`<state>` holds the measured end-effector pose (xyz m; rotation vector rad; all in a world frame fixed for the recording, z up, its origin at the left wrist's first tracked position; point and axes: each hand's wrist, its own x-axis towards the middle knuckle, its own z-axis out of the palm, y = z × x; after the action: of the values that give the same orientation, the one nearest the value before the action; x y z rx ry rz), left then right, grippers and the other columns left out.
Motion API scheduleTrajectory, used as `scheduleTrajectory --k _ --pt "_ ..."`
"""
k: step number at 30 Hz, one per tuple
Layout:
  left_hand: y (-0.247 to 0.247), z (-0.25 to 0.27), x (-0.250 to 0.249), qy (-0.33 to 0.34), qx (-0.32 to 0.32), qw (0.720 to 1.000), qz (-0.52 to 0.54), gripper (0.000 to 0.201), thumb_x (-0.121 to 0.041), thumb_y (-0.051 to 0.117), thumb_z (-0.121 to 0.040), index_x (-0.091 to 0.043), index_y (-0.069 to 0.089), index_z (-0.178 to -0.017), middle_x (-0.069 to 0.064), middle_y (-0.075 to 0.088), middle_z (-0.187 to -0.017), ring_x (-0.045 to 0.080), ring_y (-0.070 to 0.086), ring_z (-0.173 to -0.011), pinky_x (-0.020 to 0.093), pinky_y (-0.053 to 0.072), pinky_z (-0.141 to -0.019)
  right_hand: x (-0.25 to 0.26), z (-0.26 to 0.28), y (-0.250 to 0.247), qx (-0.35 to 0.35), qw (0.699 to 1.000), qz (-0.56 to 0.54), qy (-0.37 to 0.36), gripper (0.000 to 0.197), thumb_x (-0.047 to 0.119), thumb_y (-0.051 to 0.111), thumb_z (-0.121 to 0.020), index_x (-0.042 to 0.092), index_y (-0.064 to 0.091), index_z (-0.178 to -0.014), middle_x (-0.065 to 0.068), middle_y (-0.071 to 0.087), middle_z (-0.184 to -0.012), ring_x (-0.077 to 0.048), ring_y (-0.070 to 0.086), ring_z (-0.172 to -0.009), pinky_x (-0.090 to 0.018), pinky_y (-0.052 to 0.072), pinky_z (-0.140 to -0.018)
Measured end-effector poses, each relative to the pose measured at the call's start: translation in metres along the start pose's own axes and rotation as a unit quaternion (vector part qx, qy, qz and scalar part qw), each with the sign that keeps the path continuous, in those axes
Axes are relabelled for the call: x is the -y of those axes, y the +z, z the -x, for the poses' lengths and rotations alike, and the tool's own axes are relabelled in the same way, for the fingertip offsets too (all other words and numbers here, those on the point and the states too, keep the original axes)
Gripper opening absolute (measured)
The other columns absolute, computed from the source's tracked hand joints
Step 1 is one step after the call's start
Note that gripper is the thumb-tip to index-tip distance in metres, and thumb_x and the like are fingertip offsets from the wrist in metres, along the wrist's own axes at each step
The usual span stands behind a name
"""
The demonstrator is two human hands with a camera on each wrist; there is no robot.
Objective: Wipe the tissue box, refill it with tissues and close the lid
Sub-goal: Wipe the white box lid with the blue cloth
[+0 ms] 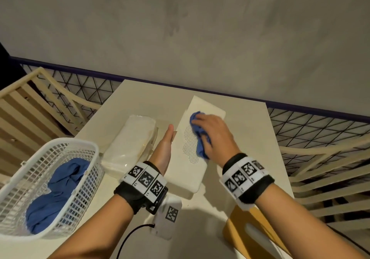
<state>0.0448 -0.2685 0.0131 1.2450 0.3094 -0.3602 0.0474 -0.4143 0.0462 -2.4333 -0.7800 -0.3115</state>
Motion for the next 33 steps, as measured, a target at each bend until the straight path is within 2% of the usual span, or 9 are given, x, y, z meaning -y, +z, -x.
scheduleTrajectory --k 4,8,11,15,20,23,25,28,33 --pt "-0.002 0.003 -0.002 0.011 -0.027 0.999 -0.037 0.054 -0.045 0.022 -0.098 -0.006 0.059 -0.102 0.010 0.062 -0.100 0.019 0.059 -0.094 0.022 0.046 -0.084 0.016 0.014 0.018 0.089 0.986 -0.003 -0.139 0.040 0.006 0.038 -0.072 -0.001 0.068 -0.097 -0.020 0.070 -0.103 -0.032 0.062 -0.099 -0.039 0.045 -0.090" --pt "-0.001 0.004 -0.002 0.017 -0.050 0.998 -0.045 0.075 -0.061 0.032 -0.086 -0.006 0.043 -0.136 0.014 0.049 -0.140 0.029 0.044 -0.131 0.046 0.027 -0.115 -0.021 -0.014 0.010 -0.065 0.995 -0.061 0.054 0.037 0.009 0.045 -0.078 -0.003 0.065 -0.106 -0.022 0.065 -0.112 -0.031 0.057 -0.108 -0.031 0.035 -0.100" --pt "-0.005 0.002 0.000 0.028 -0.047 0.998 -0.040 0.081 -0.065 0.041 -0.074 -0.009 0.050 -0.131 0.012 0.049 -0.141 0.024 0.041 -0.133 0.043 0.021 -0.118 -0.005 0.001 0.033 -0.030 0.997 -0.073 -0.006 0.045 0.019 0.040 -0.073 -0.003 0.065 -0.103 -0.022 0.066 -0.109 -0.015 0.046 -0.105 -0.029 0.033 -0.098" --pt "-0.007 0.011 0.001 0.040 -0.042 0.997 -0.056 0.049 -0.046 0.038 -0.092 -0.011 0.056 -0.121 0.003 0.056 -0.128 0.020 0.049 -0.125 0.040 0.026 -0.116 -0.011 -0.010 0.016 0.013 0.997 -0.067 -0.036 0.036 -0.006 0.044 -0.062 -0.010 0.067 -0.090 -0.029 0.068 -0.098 -0.033 0.057 -0.096 -0.041 0.047 -0.085" --pt "-0.014 -0.007 0.018 0.054 -0.059 0.992 -0.102 0.093 -0.088 0.043 -0.055 -0.021 0.064 -0.116 0.004 0.063 -0.126 0.023 0.054 -0.122 0.045 0.032 -0.112 -0.013 -0.006 0.027 -0.089 0.993 -0.069 0.022 0.034 0.010 0.046 -0.081 -0.004 0.064 -0.106 -0.022 0.064 -0.112 -0.029 0.054 -0.109 -0.041 0.040 -0.097" --pt "-0.006 0.007 0.007 0.068 -0.068 0.990 -0.100 0.066 -0.070 0.038 -0.078 -0.024 0.058 -0.119 0.007 0.055 -0.135 0.019 0.046 -0.129 0.040 0.025 -0.116 -0.002 0.008 0.034 0.015 0.995 -0.068 -0.064 0.045 0.018 0.040 -0.074 -0.002 0.065 -0.105 -0.021 0.064 -0.115 -0.024 0.050 -0.111 -0.018 0.028 -0.103" --pt "-0.005 0.010 0.004 0.047 -0.057 0.994 -0.085 0.059 -0.056 0.037 -0.089 -0.017 0.049 -0.131 0.003 0.054 -0.135 0.017 0.045 -0.128 0.036 0.025 -0.116 -0.019 -0.010 0.020 -0.045 0.994 -0.092 -0.023 0.042 0.011 0.041 -0.071 -0.008 0.066 -0.100 -0.025 0.067 -0.107 -0.031 0.058 -0.104 -0.007 0.027 -0.100" --pt "-0.002 0.009 0.003 0.019 -0.026 0.999 -0.041 0.040 -0.042 0.034 -0.097 -0.015 0.054 -0.118 -0.004 0.067 -0.100 0.015 0.055 -0.104 0.028 0.039 -0.095 -0.026 -0.015 0.017 -0.109 0.991 -0.034 0.073 0.039 -0.009 0.053 -0.070 -0.003 0.064 -0.106 -0.022 0.065 -0.112 -0.036 0.059 -0.107 -0.029 0.040 -0.099" --pt "-0.008 -0.001 -0.001 -0.037 -0.026 0.998 0.042 0.059 -0.047 0.035 -0.094 -0.010 0.040 -0.140 0.006 0.045 -0.144 0.022 0.042 -0.133 0.037 0.029 -0.115 0.015 0.032 0.045 -0.003 0.993 -0.048 -0.104 0.036 -0.010 0.045 -0.063 0.001 0.067 -0.090 -0.013 0.070 -0.090 -0.020 0.050 -0.087 -0.029 0.039 -0.076"
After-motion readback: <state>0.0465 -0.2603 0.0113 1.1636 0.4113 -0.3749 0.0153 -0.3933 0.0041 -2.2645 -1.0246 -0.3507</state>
